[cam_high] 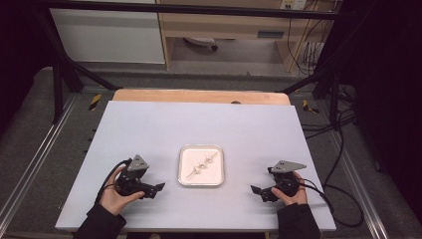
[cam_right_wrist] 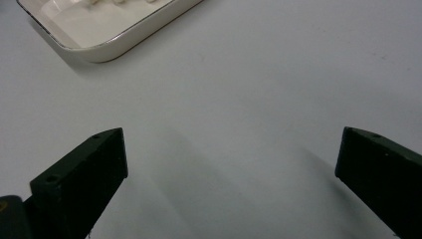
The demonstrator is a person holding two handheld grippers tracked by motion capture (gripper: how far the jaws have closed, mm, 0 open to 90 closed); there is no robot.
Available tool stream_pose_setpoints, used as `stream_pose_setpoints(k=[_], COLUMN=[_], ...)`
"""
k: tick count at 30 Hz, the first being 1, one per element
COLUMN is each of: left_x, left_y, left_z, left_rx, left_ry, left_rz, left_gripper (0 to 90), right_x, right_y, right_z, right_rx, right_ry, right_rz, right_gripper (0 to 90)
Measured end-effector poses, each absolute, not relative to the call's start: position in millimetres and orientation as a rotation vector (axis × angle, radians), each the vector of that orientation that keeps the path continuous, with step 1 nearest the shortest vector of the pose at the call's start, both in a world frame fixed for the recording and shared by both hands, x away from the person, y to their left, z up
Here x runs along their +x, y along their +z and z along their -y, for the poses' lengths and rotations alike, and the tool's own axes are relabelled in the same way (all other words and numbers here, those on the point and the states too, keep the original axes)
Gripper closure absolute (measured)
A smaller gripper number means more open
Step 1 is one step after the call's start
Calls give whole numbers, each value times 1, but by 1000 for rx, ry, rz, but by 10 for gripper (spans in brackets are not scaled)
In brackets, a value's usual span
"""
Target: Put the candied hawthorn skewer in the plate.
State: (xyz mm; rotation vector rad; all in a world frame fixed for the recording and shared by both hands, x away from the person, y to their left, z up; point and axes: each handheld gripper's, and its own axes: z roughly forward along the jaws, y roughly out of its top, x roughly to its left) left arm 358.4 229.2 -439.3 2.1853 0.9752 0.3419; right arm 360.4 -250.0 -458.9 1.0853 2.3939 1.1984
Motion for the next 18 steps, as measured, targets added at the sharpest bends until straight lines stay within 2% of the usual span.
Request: stream_pose_setpoints(k=[9, 18], left_x=[351, 351], left_y=[-451, -453], left_z=[-249, -250], left_rx=[2137, 2136], left_ry=[345, 337], left_rz=[-992, -980], left_gripper=[86, 89], right_x=[360, 360], right_y=[-460, -461], right_z=[249, 249], right_rx=[1087, 1081], right_ry=[1198, 1189], right_rz=[-2403, -2414], right_gripper=[7, 7])
